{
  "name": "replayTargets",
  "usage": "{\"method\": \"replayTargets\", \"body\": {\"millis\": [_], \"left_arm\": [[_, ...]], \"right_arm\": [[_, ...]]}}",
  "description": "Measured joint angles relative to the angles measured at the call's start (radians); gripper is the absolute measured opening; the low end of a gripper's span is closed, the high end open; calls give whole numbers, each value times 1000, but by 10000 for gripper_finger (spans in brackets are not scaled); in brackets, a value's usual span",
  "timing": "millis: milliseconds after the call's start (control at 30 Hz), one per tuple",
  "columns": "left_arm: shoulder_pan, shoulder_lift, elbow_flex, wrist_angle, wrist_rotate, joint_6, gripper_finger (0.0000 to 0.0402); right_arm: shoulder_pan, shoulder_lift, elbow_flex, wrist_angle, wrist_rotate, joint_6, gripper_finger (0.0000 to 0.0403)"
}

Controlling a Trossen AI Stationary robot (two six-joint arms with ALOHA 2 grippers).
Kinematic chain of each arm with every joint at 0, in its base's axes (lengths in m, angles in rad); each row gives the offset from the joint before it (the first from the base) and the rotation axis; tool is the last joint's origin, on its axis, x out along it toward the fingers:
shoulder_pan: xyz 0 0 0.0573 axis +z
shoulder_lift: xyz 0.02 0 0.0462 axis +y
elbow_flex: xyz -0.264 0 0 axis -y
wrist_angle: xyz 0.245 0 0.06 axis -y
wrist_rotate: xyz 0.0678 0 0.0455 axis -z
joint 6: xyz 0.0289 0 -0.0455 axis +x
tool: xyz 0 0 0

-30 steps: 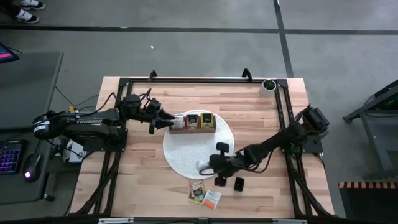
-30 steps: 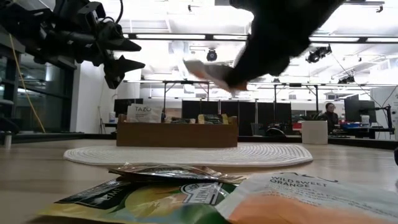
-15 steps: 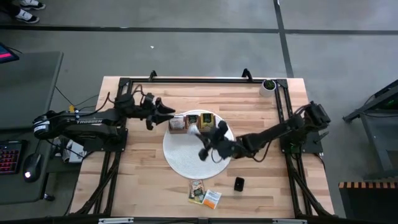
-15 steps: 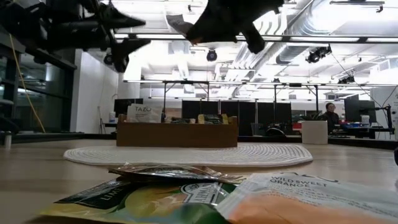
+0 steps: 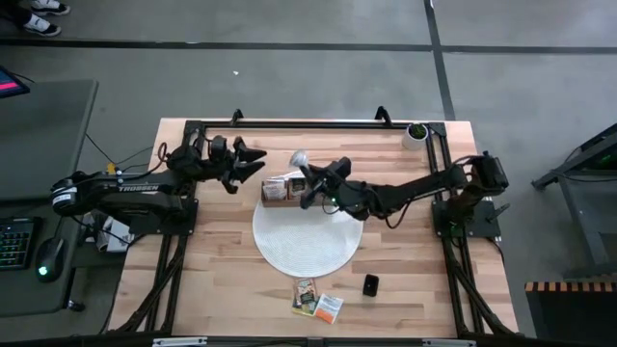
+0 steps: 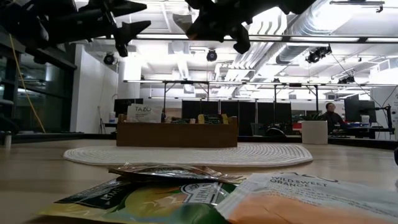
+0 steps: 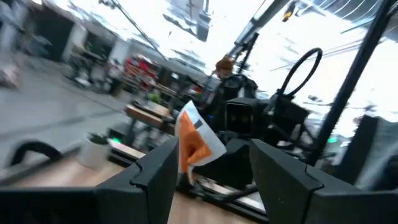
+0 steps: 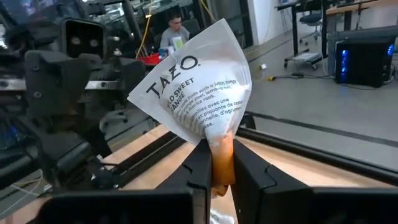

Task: Pick & Place Tea
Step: Put the orange tea bag into the left section of the wooden organizer

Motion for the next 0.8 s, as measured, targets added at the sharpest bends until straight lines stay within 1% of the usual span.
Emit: {"method": "replayTargets", "body": {"millis": [200,433,567,700,800], "left_arm": [[0,0,0,1,-61,122,193],[0,4,0,1,-64,182,193],[0,26,6,-6,-61,191,193],[0,52,71,-55,-32,243,193],[0,75,145,-137,-11,299,193]], "right_arm": [[-25,0,0,44,-9,-41,30],[-51,0,2,64,-40,-42,30],[-60,1,53,56,-47,-121,30],[-76,1,110,11,-64,-185,30],[-91,1,134,-27,-80,-195,30]]}}
